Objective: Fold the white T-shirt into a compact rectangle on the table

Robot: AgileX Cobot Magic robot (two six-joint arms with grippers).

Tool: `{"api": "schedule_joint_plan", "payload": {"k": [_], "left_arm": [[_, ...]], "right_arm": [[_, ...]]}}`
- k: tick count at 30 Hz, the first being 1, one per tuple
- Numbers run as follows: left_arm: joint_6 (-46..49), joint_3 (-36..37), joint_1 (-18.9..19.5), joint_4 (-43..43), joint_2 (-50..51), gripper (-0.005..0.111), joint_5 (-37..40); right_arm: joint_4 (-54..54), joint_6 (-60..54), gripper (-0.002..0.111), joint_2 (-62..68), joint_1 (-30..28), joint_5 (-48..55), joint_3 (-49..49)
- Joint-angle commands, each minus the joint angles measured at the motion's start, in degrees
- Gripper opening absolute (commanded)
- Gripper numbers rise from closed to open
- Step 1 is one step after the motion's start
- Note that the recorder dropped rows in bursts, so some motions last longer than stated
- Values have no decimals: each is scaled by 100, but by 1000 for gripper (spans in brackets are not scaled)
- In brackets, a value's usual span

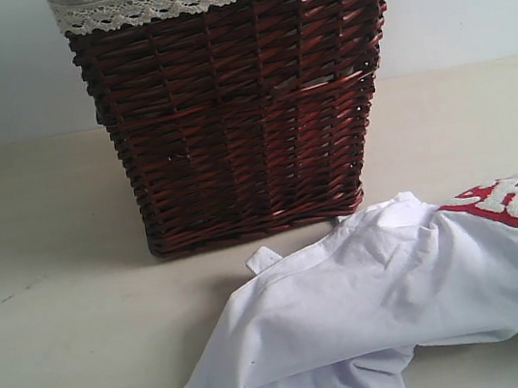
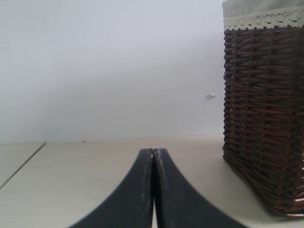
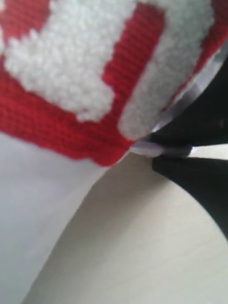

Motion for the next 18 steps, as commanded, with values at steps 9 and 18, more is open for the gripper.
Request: {"api": "schedule_joint_plan", "payload": {"k": [9, 18], "left_arm": [[-20, -19, 11, -43, -39, 0, 8], [-20, -19, 11, -43, -39, 0, 8]], "right_arm": [[-10, -369, 0, -955, -22, 1671, 11], [-245, -863, 0, -2701, -22, 4183, 11]]}}
